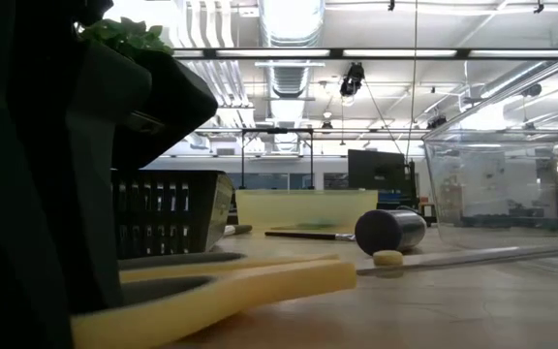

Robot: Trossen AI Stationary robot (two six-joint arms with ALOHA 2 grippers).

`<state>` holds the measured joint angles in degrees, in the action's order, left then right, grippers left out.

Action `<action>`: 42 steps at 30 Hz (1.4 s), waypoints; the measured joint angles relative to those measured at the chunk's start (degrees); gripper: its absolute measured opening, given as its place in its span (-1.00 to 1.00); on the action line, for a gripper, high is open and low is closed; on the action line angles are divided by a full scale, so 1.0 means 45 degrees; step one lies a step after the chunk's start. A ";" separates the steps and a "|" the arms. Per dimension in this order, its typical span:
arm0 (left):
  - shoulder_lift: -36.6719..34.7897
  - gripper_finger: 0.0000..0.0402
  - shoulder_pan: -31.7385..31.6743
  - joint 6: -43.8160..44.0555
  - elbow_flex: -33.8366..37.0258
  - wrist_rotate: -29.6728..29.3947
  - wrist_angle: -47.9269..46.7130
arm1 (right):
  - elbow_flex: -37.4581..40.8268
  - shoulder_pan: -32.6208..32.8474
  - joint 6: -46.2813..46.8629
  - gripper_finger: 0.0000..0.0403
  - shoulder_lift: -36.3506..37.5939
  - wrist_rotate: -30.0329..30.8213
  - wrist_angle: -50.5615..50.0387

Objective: Pick & Place Paint Supplies
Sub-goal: Put the yellow scissors into the yellow bin

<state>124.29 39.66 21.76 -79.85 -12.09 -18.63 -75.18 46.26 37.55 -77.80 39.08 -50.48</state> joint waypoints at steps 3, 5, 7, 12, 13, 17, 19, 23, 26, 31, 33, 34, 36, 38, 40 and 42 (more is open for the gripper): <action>-0.0003 -0.89 0.0000 0.0012 0.0004 -0.0200 0.0043 | 0.0000 -0.0002 -0.0002 -0.02 0.0000 -0.0002 0.0004; -0.0012 -0.89 0.0012 -0.0091 0.0022 -0.0275 0.0114 | 0.0000 -0.0004 0.0002 -0.02 0.0000 -0.0007 0.0005; -0.0024 -0.89 0.0035 -0.0135 -0.0008 -0.0313 0.0119 | 0.0000 0.0000 -0.0002 -0.02 0.0000 -0.0007 0.0005; -0.0087 -0.89 0.0182 -0.0542 -0.0323 -0.0453 -0.0100 | 0.0000 -0.0001 -0.0002 -0.02 0.0000 -0.0011 0.0005; -0.0103 -0.89 0.0229 -0.0620 -0.0442 -0.0450 -0.0289 | 0.0000 0.0000 -0.0002 -0.02 0.0000 -0.0011 0.0007; -0.0204 -0.89 0.0332 -0.0704 -0.0785 -0.0399 -0.1317 | 0.0000 0.0000 -0.0002 -0.02 0.0000 -0.0010 0.0003; -0.0233 -0.89 0.0400 -0.0704 -0.0910 -0.0390 -0.1615 | 0.0000 0.0000 -0.0002 -0.02 0.0000 -0.0012 0.0005; -0.0253 -0.89 0.0451 -0.0735 -0.1138 -0.0407 -0.1881 | 0.0005 0.0000 -0.0004 -0.02 0.0000 -0.0012 0.0005; -0.0253 -0.89 0.0491 -0.0889 -0.1314 -0.0414 -0.1978 | 0.0010 0.0000 -0.0002 -0.02 0.0000 -0.0012 0.0010; -0.0330 -0.89 0.0569 -0.1129 -0.1680 -0.0224 -0.2302 | 0.0010 0.0000 -0.0002 -0.02 0.0000 -0.0025 0.0005; -0.0412 -0.89 0.0601 -0.1229 -0.1764 -0.0072 -0.2362 | 0.0015 0.0007 -0.0007 -0.02 0.0000 -0.0034 0.0009; -0.0504 -0.89 0.0631 -0.1268 -0.1768 -0.0071 -0.2385 | 0.0015 0.0044 -0.0007 -0.02 0.0000 -0.0034 0.0010; -0.0777 -0.89 0.0686 -0.1282 -0.1768 -0.0074 -0.2499 | 0.0015 0.0106 -0.0007 -0.02 0.0000 -0.0034 0.0018; -0.1070 -0.89 0.0766 -0.1296 -0.1778 -0.0178 -0.2783 | 0.0019 0.0152 -0.0004 -0.02 0.0000 -0.0036 0.0025; -0.1370 -0.89 0.0806 -0.1311 -0.1773 -0.0291 -0.3152 | 0.0019 0.0248 0.0018 -0.02 0.0000 -0.0027 0.0029; -0.1728 -0.89 0.0835 -0.1302 -0.1773 -0.0525 -0.3639 | 0.0019 0.0272 0.0056 -0.02 0.0000 -0.0031 0.0041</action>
<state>116.51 43.42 15.90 -87.83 -14.45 -35.01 -75.09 47.48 37.80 -77.80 38.94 -50.30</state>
